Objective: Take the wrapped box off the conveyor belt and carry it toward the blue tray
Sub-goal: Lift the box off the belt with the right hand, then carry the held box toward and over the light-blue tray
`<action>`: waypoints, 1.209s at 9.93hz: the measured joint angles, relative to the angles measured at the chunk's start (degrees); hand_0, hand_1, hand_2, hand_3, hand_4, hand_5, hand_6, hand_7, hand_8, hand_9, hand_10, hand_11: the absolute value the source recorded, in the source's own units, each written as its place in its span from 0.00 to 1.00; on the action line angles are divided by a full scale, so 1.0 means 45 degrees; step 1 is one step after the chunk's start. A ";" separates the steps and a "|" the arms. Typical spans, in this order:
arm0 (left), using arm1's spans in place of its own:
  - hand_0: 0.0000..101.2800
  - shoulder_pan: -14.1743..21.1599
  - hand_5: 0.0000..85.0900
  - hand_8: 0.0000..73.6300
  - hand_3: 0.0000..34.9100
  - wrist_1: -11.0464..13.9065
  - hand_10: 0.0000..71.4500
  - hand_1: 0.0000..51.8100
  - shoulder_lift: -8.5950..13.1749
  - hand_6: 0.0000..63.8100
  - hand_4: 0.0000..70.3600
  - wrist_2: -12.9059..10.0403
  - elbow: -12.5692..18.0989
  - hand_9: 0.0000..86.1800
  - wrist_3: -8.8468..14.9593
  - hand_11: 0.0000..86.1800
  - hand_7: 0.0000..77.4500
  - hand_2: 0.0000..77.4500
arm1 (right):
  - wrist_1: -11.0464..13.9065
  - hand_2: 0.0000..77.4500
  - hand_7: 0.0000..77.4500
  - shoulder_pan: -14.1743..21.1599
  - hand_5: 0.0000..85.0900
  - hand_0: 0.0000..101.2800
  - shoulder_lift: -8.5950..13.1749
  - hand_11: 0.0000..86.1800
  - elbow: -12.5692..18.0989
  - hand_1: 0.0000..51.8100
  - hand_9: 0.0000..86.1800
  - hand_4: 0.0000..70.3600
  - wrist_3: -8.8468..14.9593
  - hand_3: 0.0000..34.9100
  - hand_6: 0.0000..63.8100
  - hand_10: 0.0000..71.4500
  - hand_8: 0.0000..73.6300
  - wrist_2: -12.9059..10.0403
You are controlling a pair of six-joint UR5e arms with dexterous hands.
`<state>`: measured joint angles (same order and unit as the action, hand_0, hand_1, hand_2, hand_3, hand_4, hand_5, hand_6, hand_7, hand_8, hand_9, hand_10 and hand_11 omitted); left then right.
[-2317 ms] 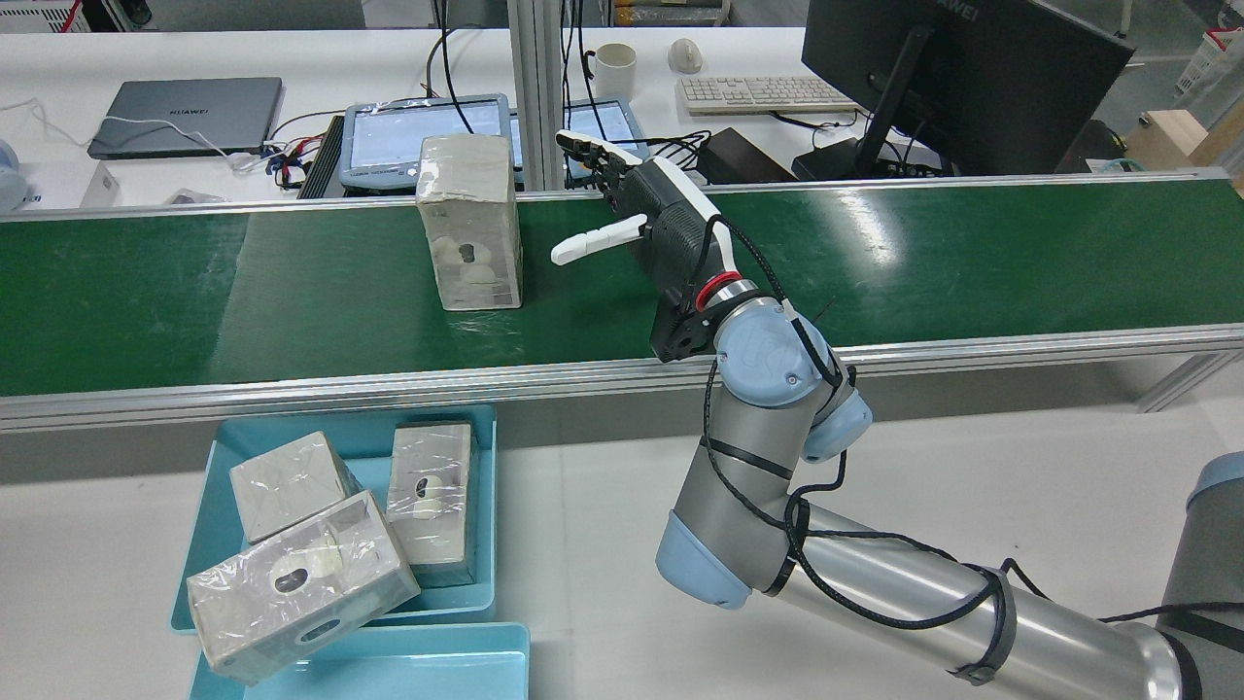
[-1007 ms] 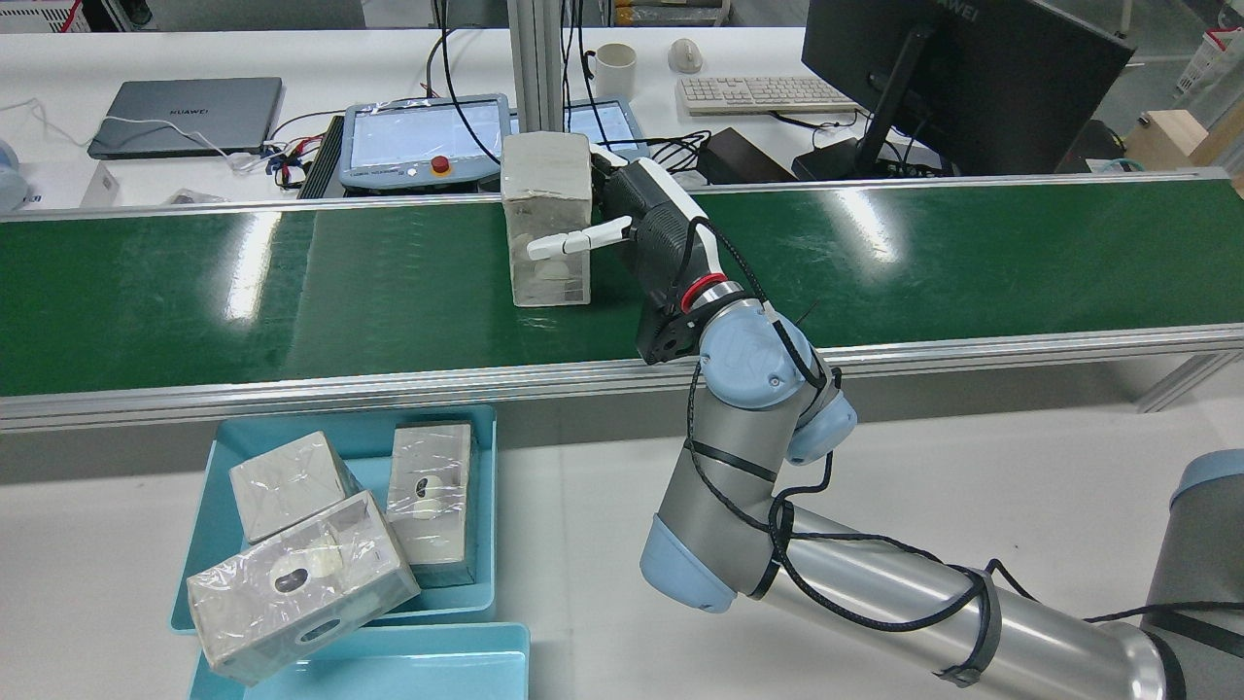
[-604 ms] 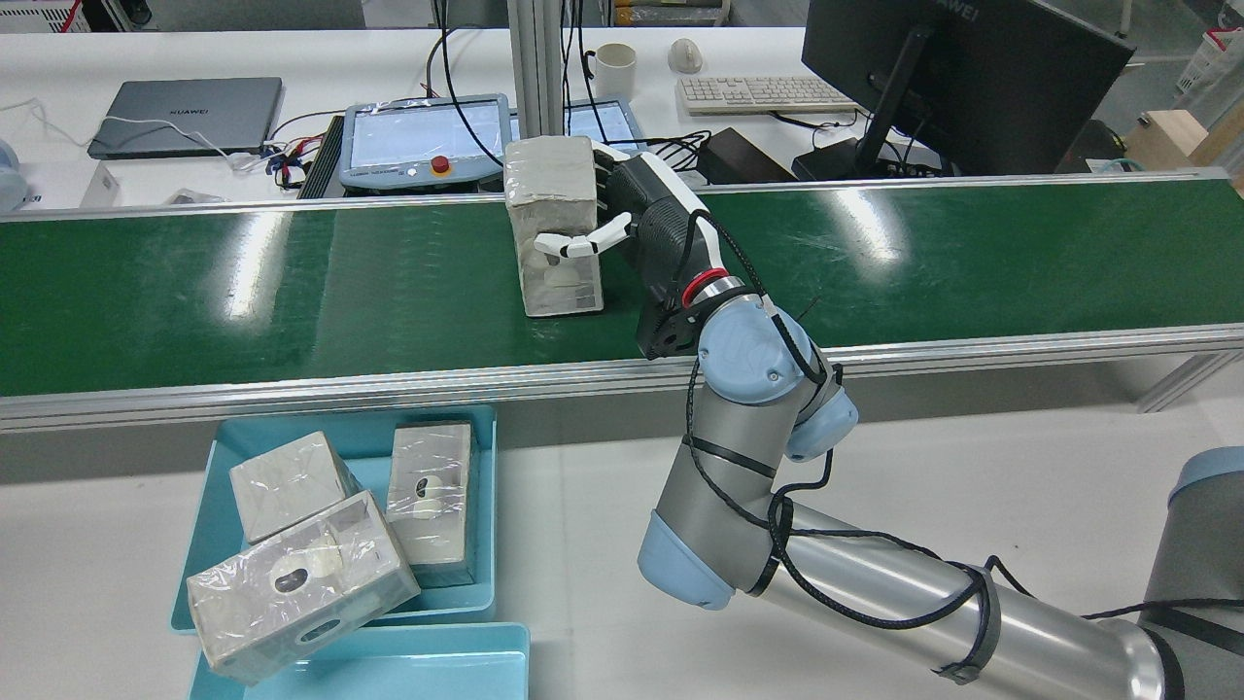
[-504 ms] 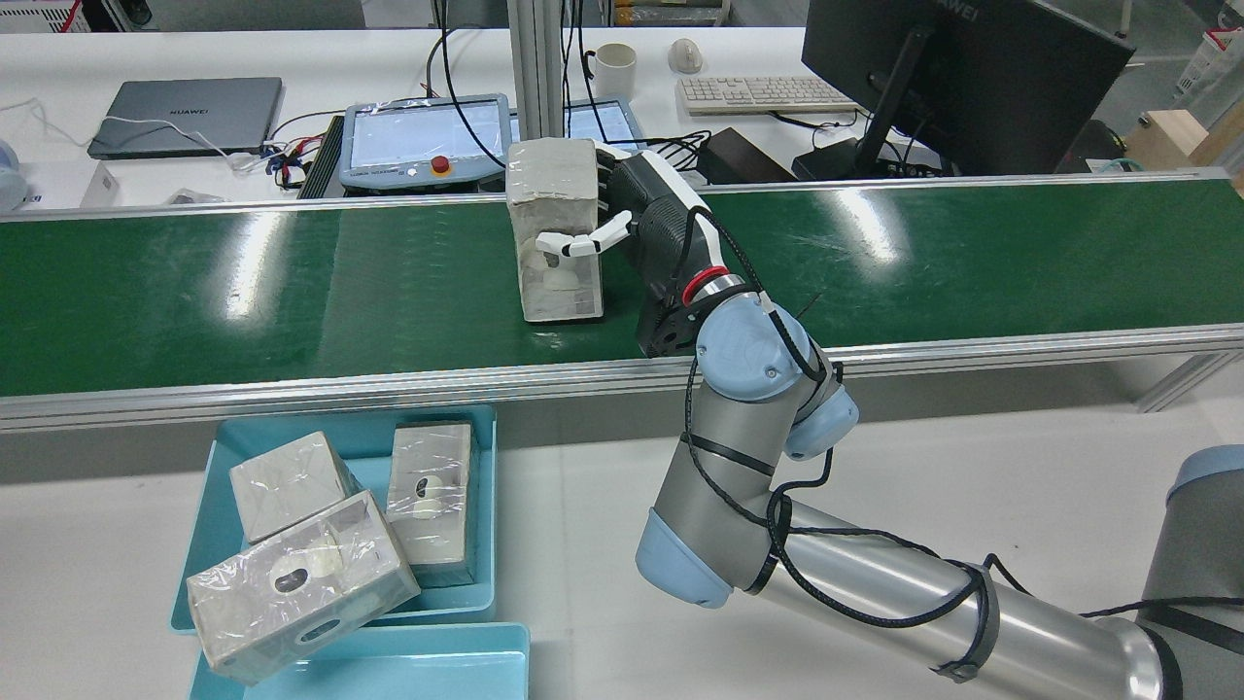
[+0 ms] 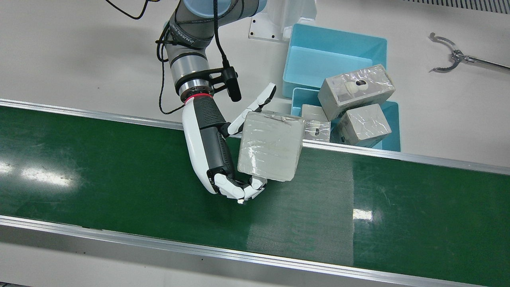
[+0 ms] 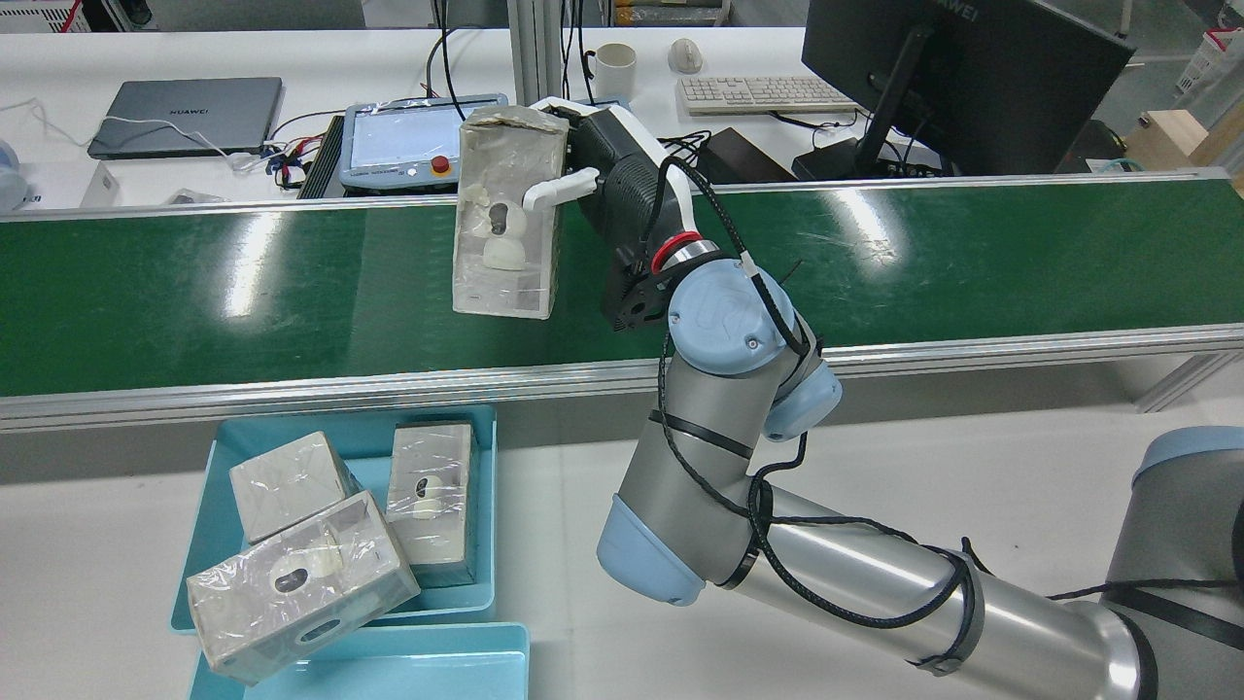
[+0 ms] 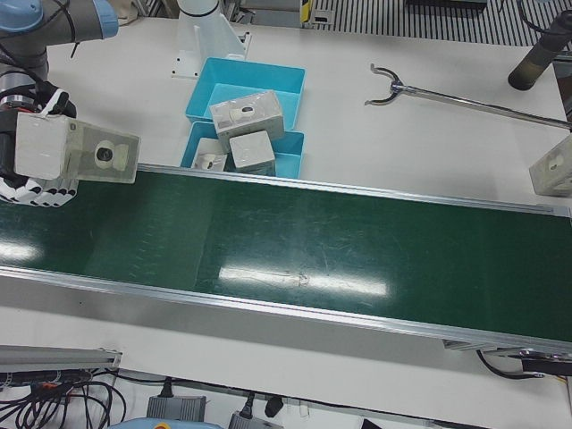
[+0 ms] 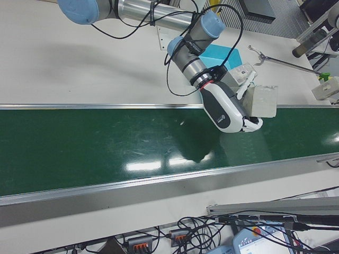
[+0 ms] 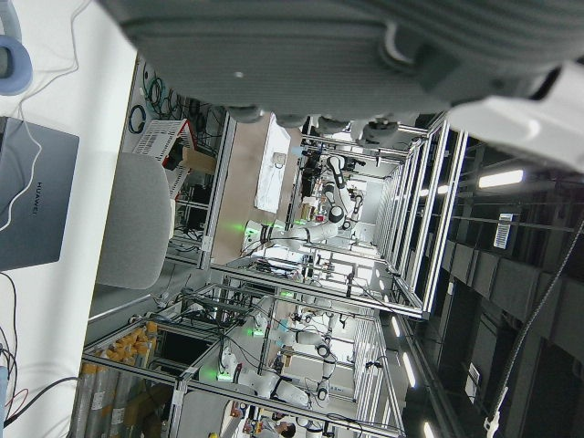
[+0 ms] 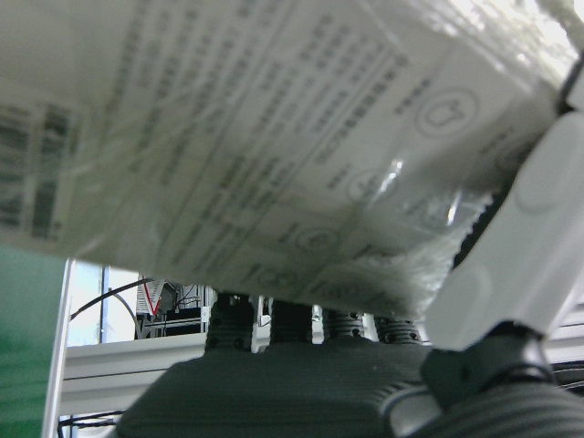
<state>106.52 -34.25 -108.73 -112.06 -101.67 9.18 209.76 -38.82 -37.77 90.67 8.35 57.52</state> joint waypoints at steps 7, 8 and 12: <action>0.00 0.0000 0.01 0.01 0.00 0.0000 0.01 0.00 -0.0001 0.01 0.00 0.0000 0.0000 0.01 0.0000 0.01 0.01 0.01 | 0.0316 0.27 1.00 0.1183 0.86 0.47 0.1340 0.96 0.0334 0.01 0.92 0.50 0.0102 0.00 0.93 0.97 0.95 0.0020; 0.00 0.0000 0.01 0.01 0.00 0.0000 0.01 0.00 0.0000 0.01 0.00 0.0000 0.0000 0.01 0.0000 0.01 0.01 0.01 | 0.0362 0.27 1.00 0.1422 0.86 0.46 0.1459 0.96 0.0289 0.01 0.92 0.50 0.0109 0.00 0.93 0.97 0.95 0.0025; 0.00 0.0000 0.01 0.01 0.00 0.0000 0.01 0.00 -0.0001 0.00 0.00 0.0000 0.0000 0.01 0.0000 0.01 0.01 0.01 | 0.0661 0.31 1.00 0.2303 0.86 0.47 0.2043 0.96 0.0011 0.00 0.92 0.50 0.0522 0.00 0.94 0.97 0.95 0.0036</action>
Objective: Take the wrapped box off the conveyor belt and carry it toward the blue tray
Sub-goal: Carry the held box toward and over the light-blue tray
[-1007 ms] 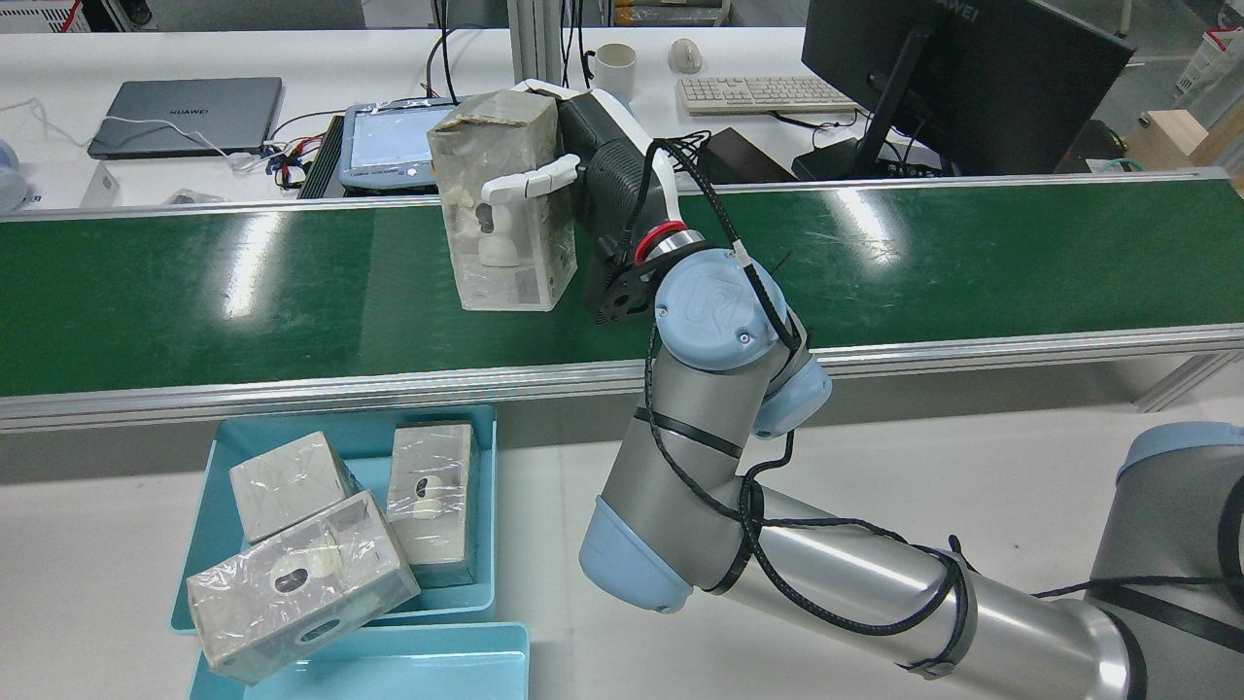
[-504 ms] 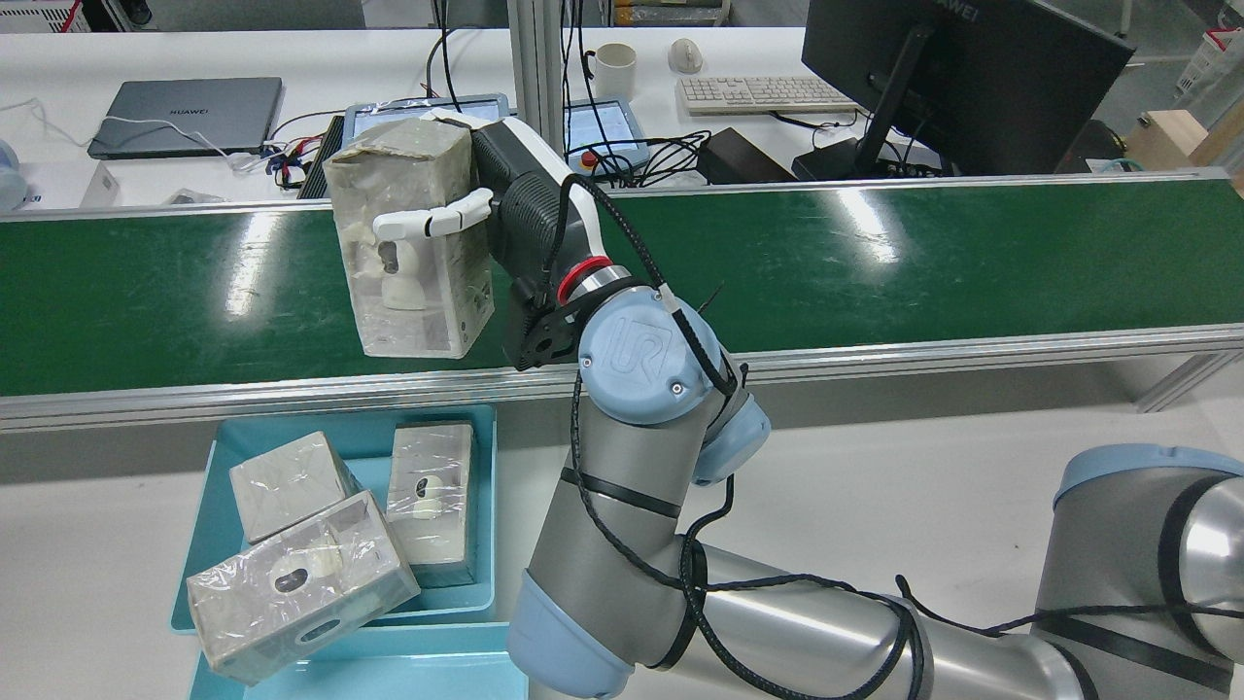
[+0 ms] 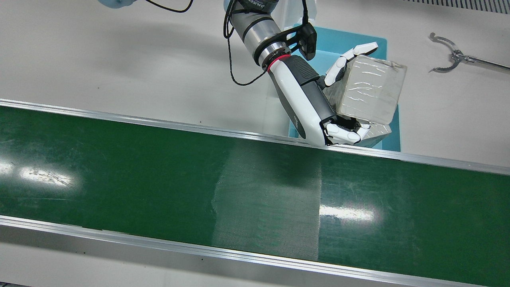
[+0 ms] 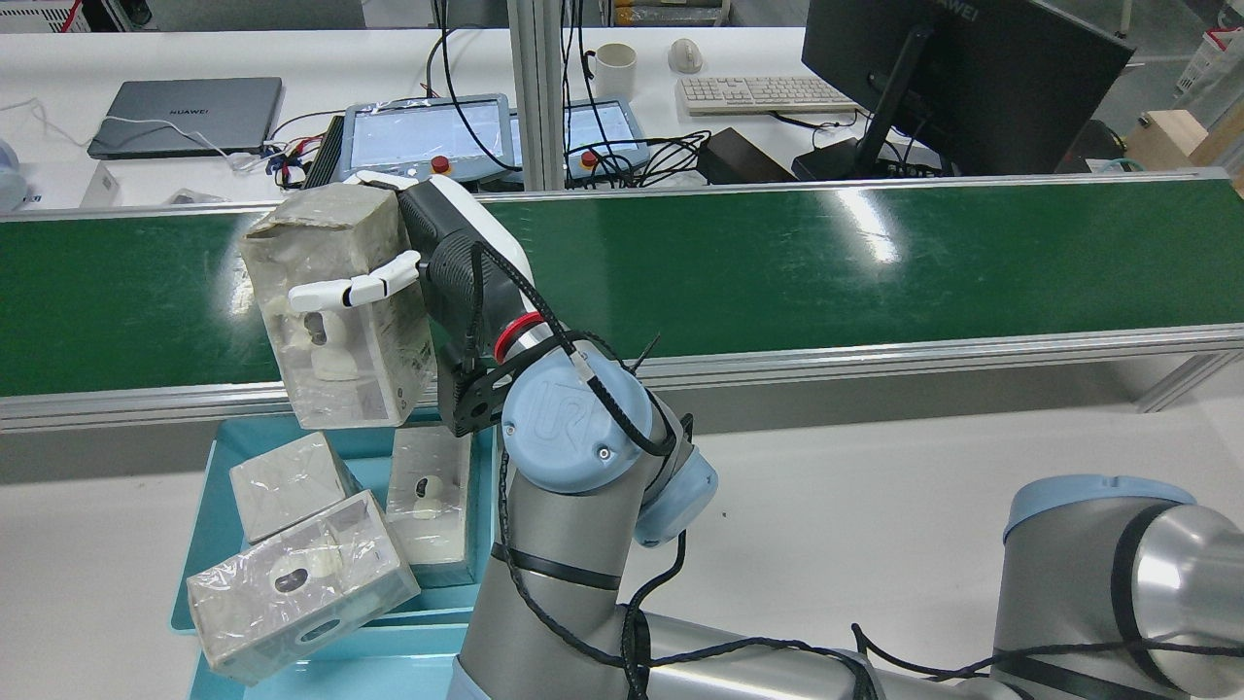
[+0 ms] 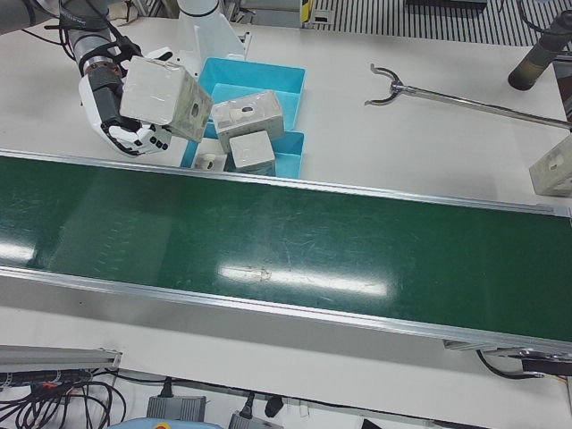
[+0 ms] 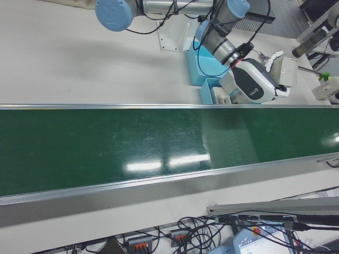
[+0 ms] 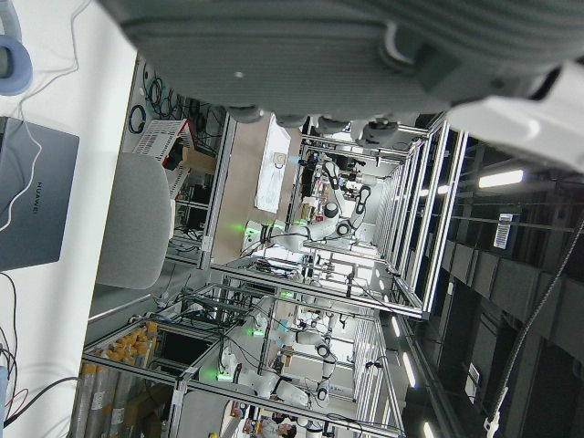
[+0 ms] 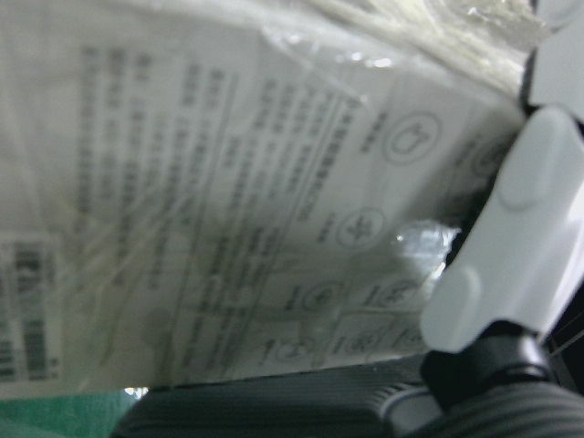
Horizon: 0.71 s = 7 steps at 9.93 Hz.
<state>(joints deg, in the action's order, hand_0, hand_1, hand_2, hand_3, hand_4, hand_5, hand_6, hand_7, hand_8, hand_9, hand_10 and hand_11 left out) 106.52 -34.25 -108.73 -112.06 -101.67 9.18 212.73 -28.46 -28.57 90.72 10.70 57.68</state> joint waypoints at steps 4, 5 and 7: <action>0.00 0.0000 0.01 0.01 0.00 0.0000 0.01 0.00 0.0000 0.01 0.00 0.0000 0.0000 0.01 0.0000 0.01 0.01 0.01 | -0.0378 0.20 1.00 0.0781 0.86 0.47 0.0221 0.96 -0.1074 0.01 0.92 0.51 0.0141 0.00 0.94 0.98 0.95 0.0029; 0.00 0.0000 0.01 0.01 0.00 0.0000 0.01 0.00 0.0000 0.01 0.00 0.0000 0.0000 0.01 0.0000 0.01 0.01 0.01 | -0.0787 0.18 1.00 0.0932 0.86 0.47 0.0195 0.96 -0.1277 0.01 0.92 0.51 0.0142 0.00 0.94 0.87 0.92 0.0045; 0.00 0.0000 0.01 0.01 0.00 0.0000 0.01 0.00 0.0000 0.01 0.00 0.0000 0.0000 0.01 0.0000 0.01 0.01 0.01 | -0.1293 0.15 1.00 0.1092 0.86 0.47 0.0146 0.94 -0.1440 0.01 0.91 0.51 0.0147 0.00 0.91 0.54 0.63 0.0094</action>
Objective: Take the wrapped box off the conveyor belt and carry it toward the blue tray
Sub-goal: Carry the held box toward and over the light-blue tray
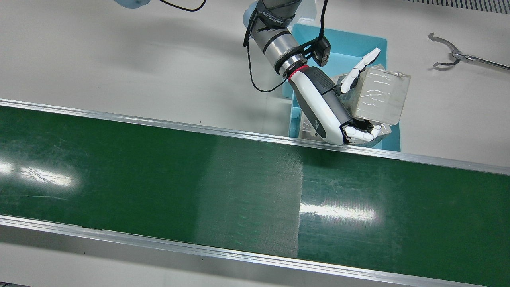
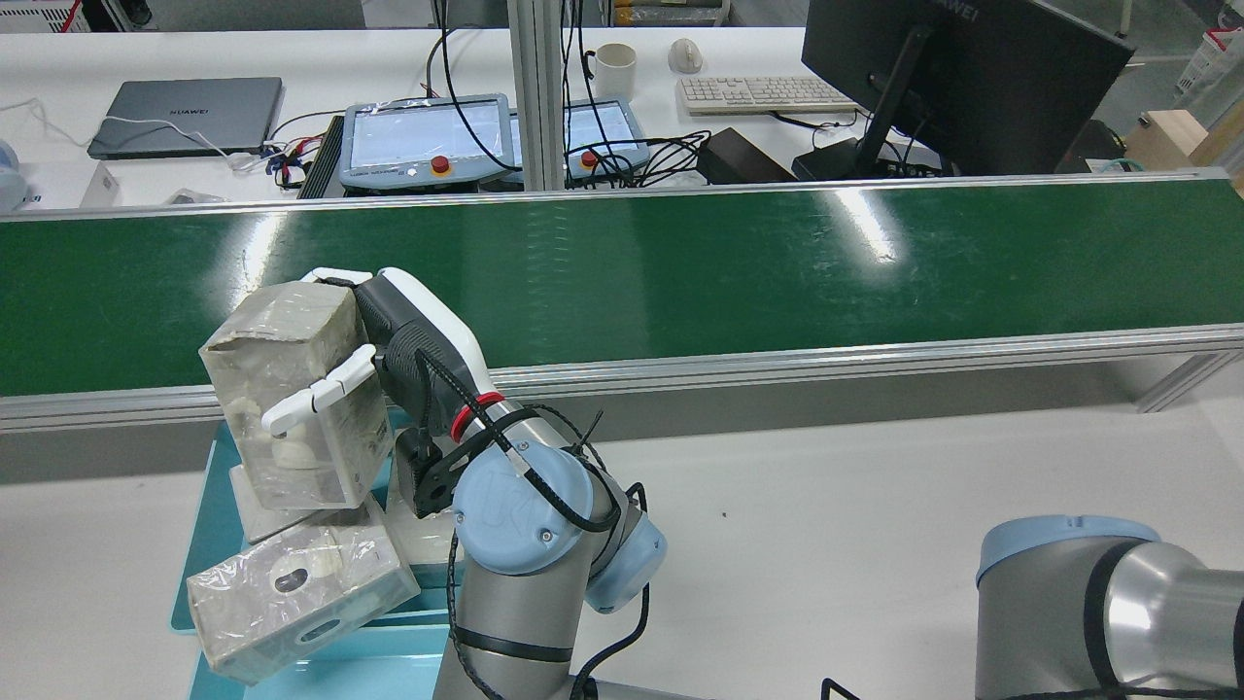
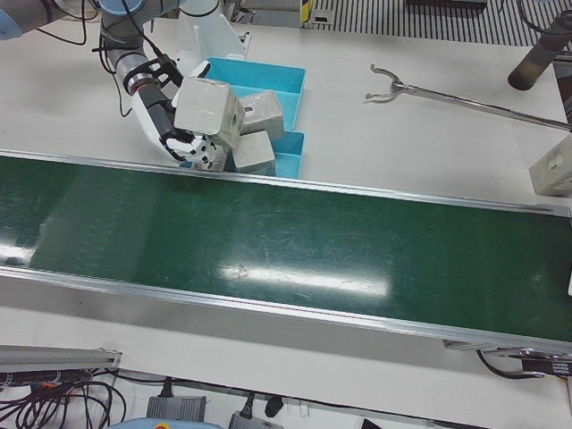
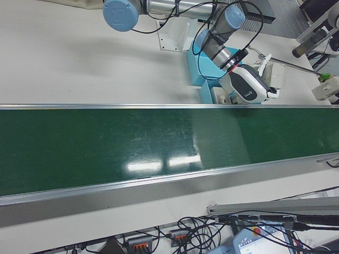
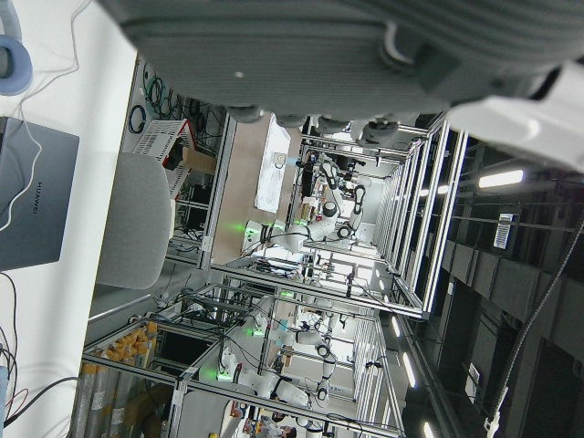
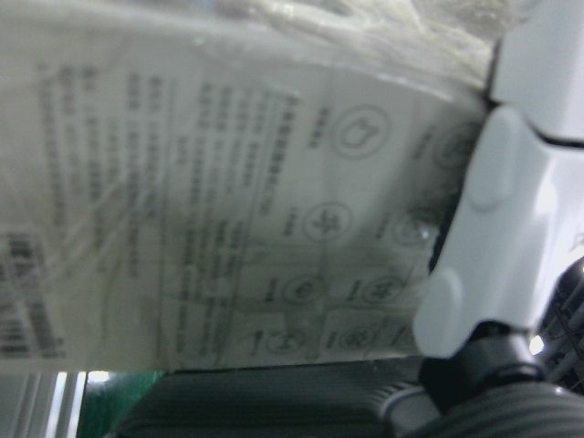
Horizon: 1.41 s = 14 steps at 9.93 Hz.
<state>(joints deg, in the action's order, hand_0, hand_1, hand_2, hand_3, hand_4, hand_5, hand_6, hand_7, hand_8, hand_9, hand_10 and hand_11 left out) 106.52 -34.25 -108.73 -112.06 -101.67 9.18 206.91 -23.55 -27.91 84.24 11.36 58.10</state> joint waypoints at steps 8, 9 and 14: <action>0.00 0.0000 0.01 0.01 0.00 0.0000 0.01 0.00 0.0000 0.01 0.00 0.0000 0.0000 0.01 0.0000 0.01 0.01 0.01 | -0.0078 0.01 0.00 0.0075 0.08 0.50 0.0897 0.01 -0.0435 0.19 0.01 0.19 0.0014 0.00 0.03 0.00 0.00 0.1113; 0.00 0.0000 0.01 0.01 0.00 0.0000 0.01 0.00 0.0000 0.01 0.00 0.0000 0.0000 0.01 0.0000 0.01 0.01 0.01 | -0.0065 0.01 0.00 0.0065 0.08 0.50 0.0987 0.01 -0.0424 0.19 0.01 0.19 0.0014 0.00 0.03 0.00 0.00 0.1207; 0.00 0.0000 0.01 0.01 0.00 0.0000 0.01 0.00 0.0000 0.00 0.00 0.0000 0.0000 0.01 0.0000 0.01 0.01 0.01 | 0.0151 0.01 0.04 -0.0544 0.09 0.50 0.0686 0.01 0.0926 0.25 0.01 0.14 -0.0011 0.10 0.01 0.00 0.00 0.1245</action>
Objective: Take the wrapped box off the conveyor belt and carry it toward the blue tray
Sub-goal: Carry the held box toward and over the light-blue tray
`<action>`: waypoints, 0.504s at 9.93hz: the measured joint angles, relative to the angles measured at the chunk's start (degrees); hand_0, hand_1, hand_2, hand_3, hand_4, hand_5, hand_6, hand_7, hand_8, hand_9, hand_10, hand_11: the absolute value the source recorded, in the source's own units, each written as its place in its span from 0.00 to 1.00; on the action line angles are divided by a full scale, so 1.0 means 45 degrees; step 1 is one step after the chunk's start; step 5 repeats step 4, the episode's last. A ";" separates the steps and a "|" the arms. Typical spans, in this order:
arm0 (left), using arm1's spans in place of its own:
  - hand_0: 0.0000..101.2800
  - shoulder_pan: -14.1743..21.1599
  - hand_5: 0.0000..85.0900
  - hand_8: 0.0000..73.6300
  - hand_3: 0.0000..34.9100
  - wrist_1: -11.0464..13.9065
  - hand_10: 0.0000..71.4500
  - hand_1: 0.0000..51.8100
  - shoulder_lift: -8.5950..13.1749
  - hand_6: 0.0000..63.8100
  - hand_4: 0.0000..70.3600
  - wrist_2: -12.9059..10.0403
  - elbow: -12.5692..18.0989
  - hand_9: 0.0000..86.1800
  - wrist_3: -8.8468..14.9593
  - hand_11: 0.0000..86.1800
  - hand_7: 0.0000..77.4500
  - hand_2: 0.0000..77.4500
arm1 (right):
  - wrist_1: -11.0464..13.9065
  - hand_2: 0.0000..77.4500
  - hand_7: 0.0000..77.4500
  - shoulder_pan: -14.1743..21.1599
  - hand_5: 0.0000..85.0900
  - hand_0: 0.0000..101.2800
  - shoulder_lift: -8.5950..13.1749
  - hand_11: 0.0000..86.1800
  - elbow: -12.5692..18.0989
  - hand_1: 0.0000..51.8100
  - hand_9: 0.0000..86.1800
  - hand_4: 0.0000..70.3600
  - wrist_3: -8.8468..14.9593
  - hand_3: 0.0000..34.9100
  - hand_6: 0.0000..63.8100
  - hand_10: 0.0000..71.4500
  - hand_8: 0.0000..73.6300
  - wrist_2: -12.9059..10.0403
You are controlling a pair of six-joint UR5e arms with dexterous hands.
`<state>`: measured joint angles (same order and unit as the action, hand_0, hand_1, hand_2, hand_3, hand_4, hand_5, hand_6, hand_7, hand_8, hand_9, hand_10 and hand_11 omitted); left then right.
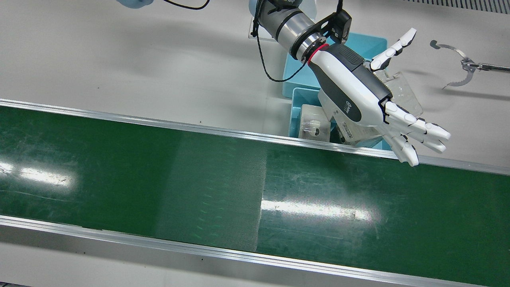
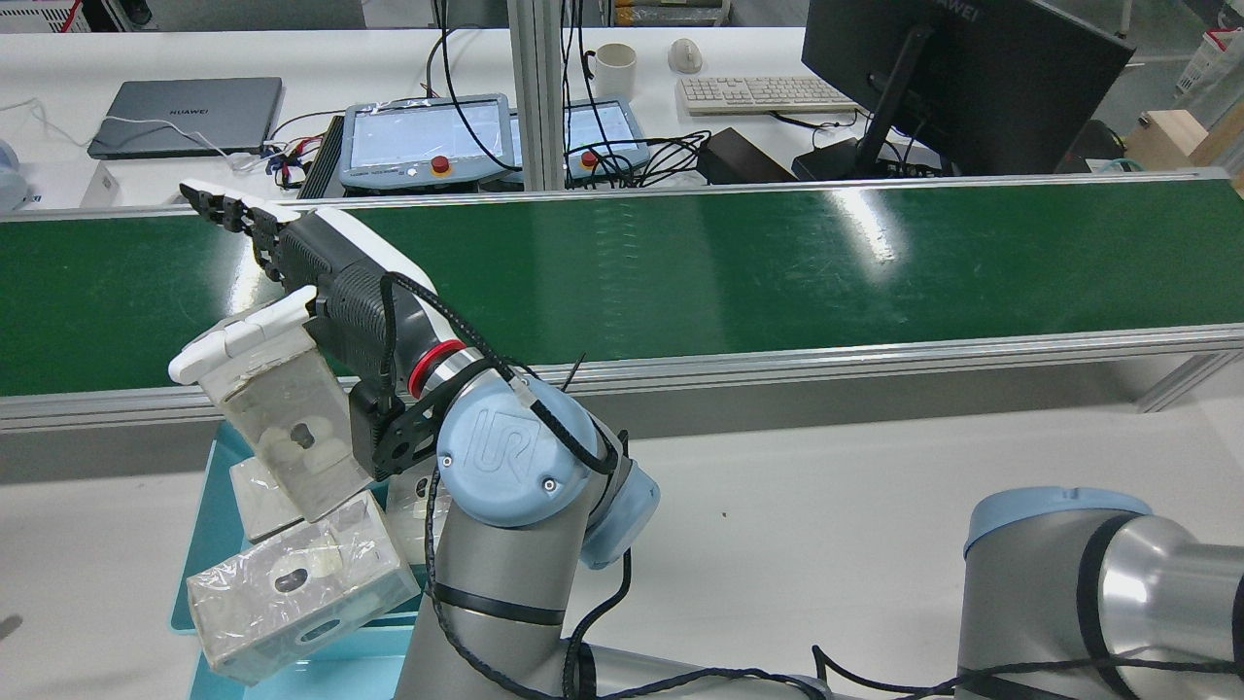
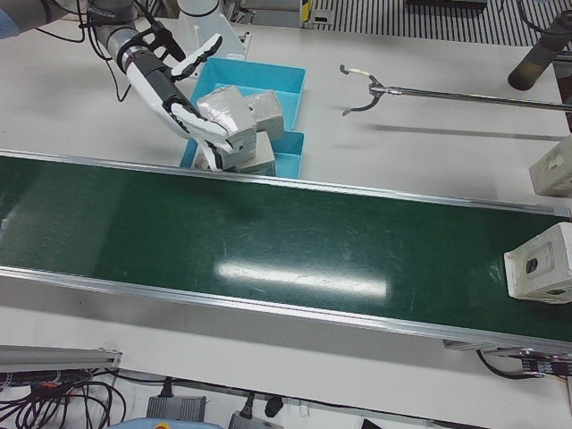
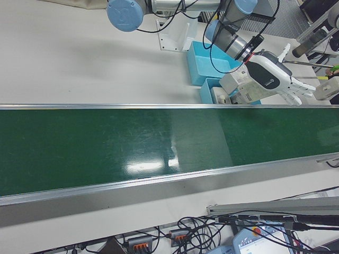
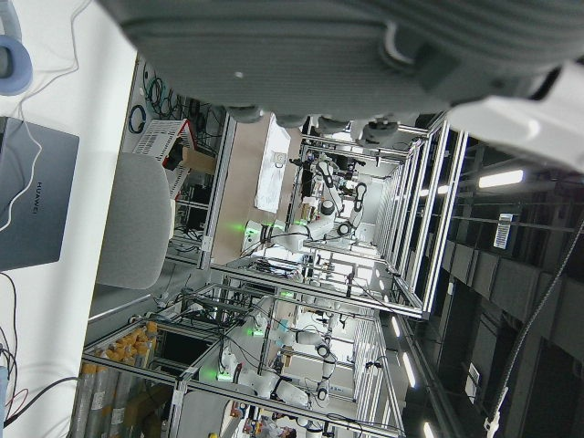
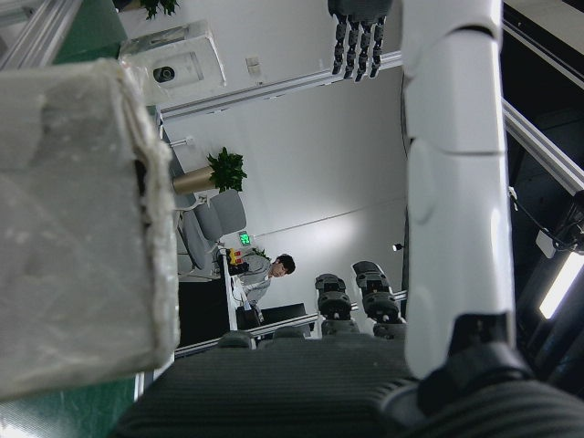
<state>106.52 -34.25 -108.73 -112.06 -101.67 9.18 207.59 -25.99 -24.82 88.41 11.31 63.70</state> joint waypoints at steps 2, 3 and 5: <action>0.00 -0.0001 0.01 0.01 0.00 0.0000 0.01 0.00 0.0000 0.01 0.00 0.0000 0.0000 0.01 0.0000 0.01 0.01 0.01 | 0.0093 0.01 0.03 -0.0499 0.10 0.50 -0.0335 0.01 0.0533 0.25 0.01 0.14 -0.0023 0.13 0.01 0.00 0.00 -0.0062; 0.00 -0.0001 0.01 0.01 0.00 0.0000 0.01 0.00 0.0000 0.01 0.00 0.0000 0.0000 0.01 0.0000 0.01 0.01 0.01 | 0.0141 0.01 0.03 -0.0724 0.10 0.50 -0.0549 0.01 0.0806 0.25 0.01 0.14 -0.0039 0.13 0.01 0.00 0.00 -0.0133; 0.00 -0.0001 0.01 0.01 0.00 0.0000 0.01 0.00 0.0000 0.01 0.00 0.0000 0.0000 0.01 0.0000 0.01 0.01 0.01 | 0.0183 0.01 0.03 -0.0980 0.10 0.50 -0.0782 0.01 0.1056 0.25 0.00 0.14 -0.0065 0.17 0.01 0.00 0.00 -0.0200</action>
